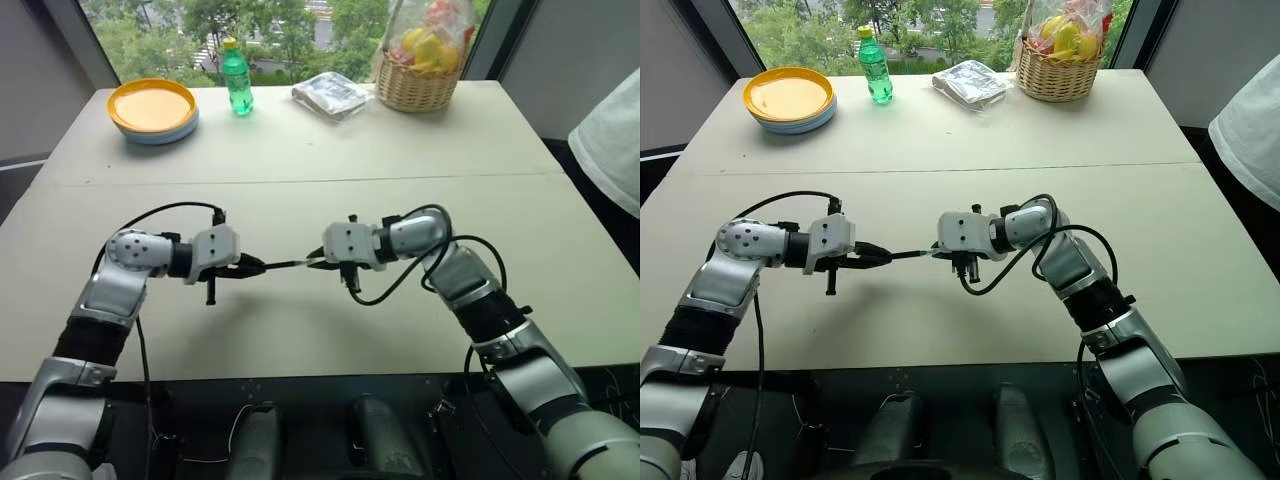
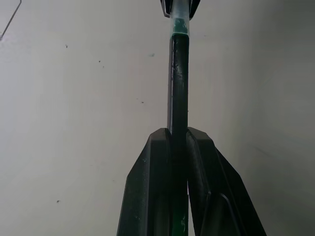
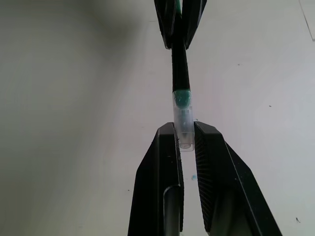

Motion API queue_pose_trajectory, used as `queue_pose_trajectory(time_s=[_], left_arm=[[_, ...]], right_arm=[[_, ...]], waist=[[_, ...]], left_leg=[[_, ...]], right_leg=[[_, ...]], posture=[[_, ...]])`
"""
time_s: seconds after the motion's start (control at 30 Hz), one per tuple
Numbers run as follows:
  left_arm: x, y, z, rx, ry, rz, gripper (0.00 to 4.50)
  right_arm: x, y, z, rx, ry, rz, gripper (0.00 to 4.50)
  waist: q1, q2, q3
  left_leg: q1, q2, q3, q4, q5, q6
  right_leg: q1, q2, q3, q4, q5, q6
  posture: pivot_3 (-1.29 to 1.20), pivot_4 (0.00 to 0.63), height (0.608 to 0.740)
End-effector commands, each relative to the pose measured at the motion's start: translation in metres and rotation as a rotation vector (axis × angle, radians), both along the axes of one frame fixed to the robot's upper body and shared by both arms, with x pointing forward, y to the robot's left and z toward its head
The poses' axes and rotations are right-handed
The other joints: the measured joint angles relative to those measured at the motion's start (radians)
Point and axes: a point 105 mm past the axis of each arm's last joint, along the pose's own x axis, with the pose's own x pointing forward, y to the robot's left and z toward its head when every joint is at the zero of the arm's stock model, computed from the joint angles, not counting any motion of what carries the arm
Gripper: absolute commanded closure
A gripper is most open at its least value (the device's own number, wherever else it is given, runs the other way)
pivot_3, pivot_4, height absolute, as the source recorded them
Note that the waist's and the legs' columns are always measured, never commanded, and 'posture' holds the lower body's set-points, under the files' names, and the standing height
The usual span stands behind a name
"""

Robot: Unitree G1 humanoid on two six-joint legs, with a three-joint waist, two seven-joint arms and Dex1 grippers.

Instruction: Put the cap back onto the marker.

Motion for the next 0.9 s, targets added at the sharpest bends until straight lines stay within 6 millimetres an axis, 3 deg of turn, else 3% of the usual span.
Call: queue_pose_trajectory(time_s=[0.03,0.3,0.43,0.6,0.73,0.9], left_arm=[[0.001,-0.015,0.031,-0.111,-0.122,-0.022,4.5],[-0.01,-0.002,0.021,-0.104,-0.097,0.035,4.5],[-0.019,0.011,0.016,-0.11,-0.077,0.102,4.5],[-0.038,0.034,0.005,-0.119,-0.035,0.222,4.5],[-0.05,0.044,-0.001,-0.141,-0.012,0.307,4.5],[-0.05,0.053,0.004,-0.246,0.004,0.477,4.5]], right_arm=[[-0.027,0.032,0.008,0.053,-0.012,0.184,4.46],[-0.009,0.011,0.002,0.004,-0.017,0.111,4.46],[-0.001,0.0,0.0,-0.028,-0.031,0.079,2.79],[0.003,-0.013,0.002,-0.027,-0.017,0.04,0.24],[0.005,-0.022,0.008,0.013,-0.002,0.001,0.24],[0.005,-0.029,0.012,0.074,0.03,-0.053,0.24]], waist=[[-0.001,0.0,0.0],[-0.001,0.0,0.0],[-0.003,0.0,0.0],[-0.002,0.0,0.0],[0.001,0.0,0.0],[0.004,0.0,0.0]], left_leg=[[0.0,0.0,0.0,0.0,0.0,0.0],[0.0,0.0,0.0,0.0,0.0,0.0],[0.0,0.0,0.0,0.0,0.0,0.0],[0.0,0.0,0.0,-0.001,0.0,0.0],[0.0,0.0,0.0,-0.001,0.0,0.0],[0.0,0.0,0.0,-0.001,0.0,0.0]], right_leg=[[0.0,0.0,0.0,0.0,0.0,0.0],[0.0,0.0,0.0,0.0,0.0,0.0],[0.0,0.0,0.0,0.0,0.0,0.0],[0.0,0.0,0.0,0.0,0.0,0.0],[-0.001,-0.001,0.0,0.0,0.0,0.0],[0.0,-0.001,0.0,0.0,0.0,0.0]], posture=[[0.0,0.15,0.74],[0.0,0.15,0.74],[0.0,0.15,0.74],[0.0,0.15,0.74],[0.0,0.15,0.74],[0.0,0.15,0.74]])
